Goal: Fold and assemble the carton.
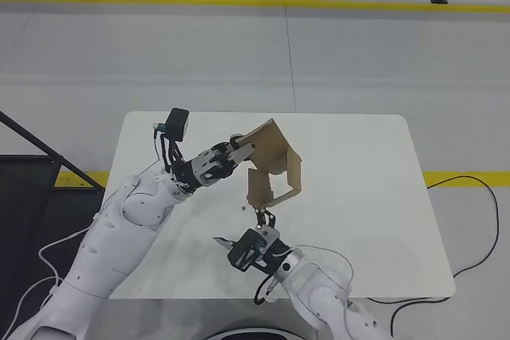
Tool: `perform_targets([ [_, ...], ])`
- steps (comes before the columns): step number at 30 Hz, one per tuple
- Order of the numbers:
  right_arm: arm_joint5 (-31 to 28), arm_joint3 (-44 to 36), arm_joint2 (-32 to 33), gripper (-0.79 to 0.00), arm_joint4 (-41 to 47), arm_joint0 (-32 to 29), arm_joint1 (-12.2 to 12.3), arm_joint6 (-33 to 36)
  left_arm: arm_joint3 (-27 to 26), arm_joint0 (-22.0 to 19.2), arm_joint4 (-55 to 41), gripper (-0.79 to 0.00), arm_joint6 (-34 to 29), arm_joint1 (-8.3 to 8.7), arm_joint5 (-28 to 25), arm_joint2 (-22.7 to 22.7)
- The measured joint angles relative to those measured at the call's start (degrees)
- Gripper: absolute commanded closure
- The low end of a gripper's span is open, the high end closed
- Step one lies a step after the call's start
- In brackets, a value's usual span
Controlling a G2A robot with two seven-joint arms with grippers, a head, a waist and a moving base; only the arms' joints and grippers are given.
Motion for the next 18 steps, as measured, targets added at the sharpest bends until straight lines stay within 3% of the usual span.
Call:
perform_targets([
  [18, -3.9, 0.2, 3.8, -0.785, 3.2, -1.1, 0.1, -2.3, 0.2, 0.2, -0.8, 0.000, -3.1, -0.34, -1.9, 0.0],
])
